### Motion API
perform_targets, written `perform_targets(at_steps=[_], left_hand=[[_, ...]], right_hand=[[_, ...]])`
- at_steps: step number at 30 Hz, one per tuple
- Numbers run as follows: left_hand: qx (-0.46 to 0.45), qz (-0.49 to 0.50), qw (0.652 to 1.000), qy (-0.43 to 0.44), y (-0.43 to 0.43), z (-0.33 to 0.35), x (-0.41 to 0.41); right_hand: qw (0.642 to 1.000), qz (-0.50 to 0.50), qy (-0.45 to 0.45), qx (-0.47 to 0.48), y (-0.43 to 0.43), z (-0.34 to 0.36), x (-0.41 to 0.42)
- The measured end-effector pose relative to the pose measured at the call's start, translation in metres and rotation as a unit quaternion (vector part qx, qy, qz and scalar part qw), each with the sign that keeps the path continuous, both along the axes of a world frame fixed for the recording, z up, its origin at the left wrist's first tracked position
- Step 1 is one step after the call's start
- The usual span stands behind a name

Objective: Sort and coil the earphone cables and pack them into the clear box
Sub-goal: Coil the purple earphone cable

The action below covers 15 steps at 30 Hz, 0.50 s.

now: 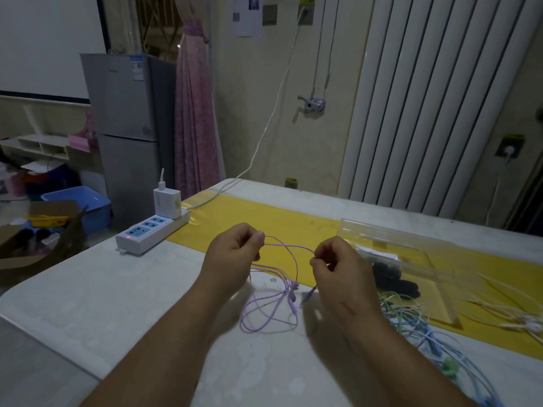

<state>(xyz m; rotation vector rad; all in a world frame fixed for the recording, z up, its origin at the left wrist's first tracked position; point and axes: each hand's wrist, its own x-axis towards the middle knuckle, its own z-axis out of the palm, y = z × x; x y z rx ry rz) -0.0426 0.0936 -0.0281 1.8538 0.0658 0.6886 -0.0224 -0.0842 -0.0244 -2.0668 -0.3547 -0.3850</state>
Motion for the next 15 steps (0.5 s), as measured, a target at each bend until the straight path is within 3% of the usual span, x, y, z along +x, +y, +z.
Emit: perform_targets(at_steps=[8, 15], left_hand=[[-0.152, -0.048, 0.986, 0.039, 0.002, 0.000, 0.003], [-0.143, -0.013, 0.989, 0.032, 0.009, 0.003, 0.002]], right_hand=[[1.000, 0.003, 0.002, 0.013, 0.000, -0.001, 0.002], [0.998, -0.027, -0.005, 0.063, -0.002, 0.002, 0.001]])
